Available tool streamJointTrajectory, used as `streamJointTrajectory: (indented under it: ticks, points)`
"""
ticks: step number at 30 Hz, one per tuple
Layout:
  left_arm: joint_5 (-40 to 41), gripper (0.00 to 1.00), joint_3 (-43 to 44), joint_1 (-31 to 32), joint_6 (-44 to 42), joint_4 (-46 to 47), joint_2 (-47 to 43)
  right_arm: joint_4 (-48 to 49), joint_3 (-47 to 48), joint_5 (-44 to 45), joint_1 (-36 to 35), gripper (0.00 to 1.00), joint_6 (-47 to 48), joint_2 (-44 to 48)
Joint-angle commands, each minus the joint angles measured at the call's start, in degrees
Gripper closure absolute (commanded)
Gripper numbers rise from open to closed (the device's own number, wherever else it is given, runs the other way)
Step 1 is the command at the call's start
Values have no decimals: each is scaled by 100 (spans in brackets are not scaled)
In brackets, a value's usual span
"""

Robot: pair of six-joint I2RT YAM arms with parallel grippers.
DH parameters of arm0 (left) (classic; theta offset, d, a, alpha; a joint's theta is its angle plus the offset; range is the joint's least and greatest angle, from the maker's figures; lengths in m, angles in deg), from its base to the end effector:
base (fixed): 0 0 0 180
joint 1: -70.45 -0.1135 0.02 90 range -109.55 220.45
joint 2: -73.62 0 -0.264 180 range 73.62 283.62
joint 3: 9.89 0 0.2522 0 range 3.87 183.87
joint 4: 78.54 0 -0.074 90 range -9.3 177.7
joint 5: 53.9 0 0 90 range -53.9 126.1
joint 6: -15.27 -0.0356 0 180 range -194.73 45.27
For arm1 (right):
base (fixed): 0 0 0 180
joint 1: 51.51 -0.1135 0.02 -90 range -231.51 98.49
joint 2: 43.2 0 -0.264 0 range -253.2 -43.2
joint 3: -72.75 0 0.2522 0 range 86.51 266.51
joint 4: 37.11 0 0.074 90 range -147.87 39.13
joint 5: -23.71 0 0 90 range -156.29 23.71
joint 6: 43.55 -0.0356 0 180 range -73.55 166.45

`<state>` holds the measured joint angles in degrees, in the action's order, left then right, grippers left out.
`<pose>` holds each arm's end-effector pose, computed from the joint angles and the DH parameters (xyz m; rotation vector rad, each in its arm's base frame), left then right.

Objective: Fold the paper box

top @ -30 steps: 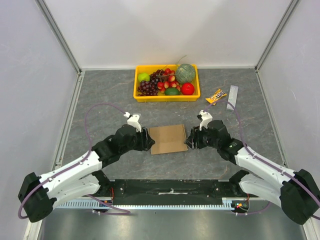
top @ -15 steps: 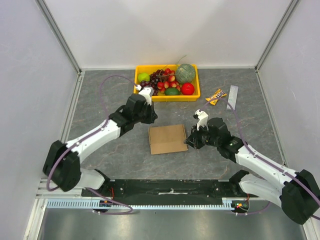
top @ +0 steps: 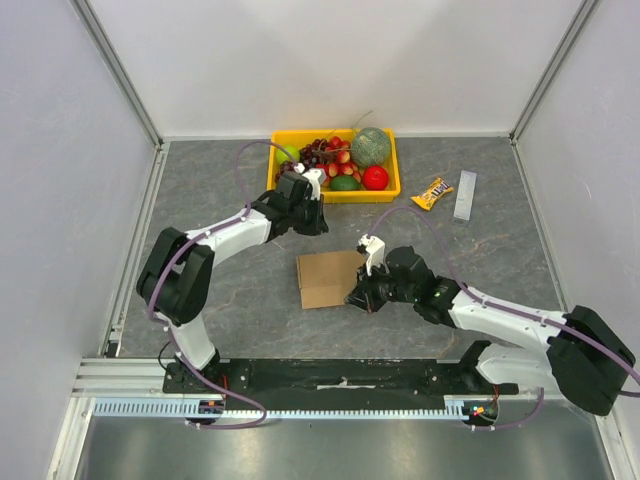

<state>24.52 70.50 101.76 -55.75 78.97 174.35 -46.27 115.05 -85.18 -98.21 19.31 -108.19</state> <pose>0.3256 -0.2064 0.2112 0.3627 2.3700 -0.6642 0.1511 0.1771 0.1986 -0.5982 2.2225 1.0703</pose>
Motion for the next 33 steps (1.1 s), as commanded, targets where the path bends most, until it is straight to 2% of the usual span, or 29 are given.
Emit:
streamJointTrajectory:
  ticks: [1, 12, 33]
  points:
    - [-328, 98, 166, -11, -211, 56, 201, 559, 65, 316, -85, 92, -187, -338]
    - [-275, 98, -36, -2, -123, 56, 465, 902, 152, 351, -173, 94, -275, -1085]
    - [-636, 98, -827, 24, -53, 240, 149, 1008, 126, 826, -243, 94, -310, -1367]
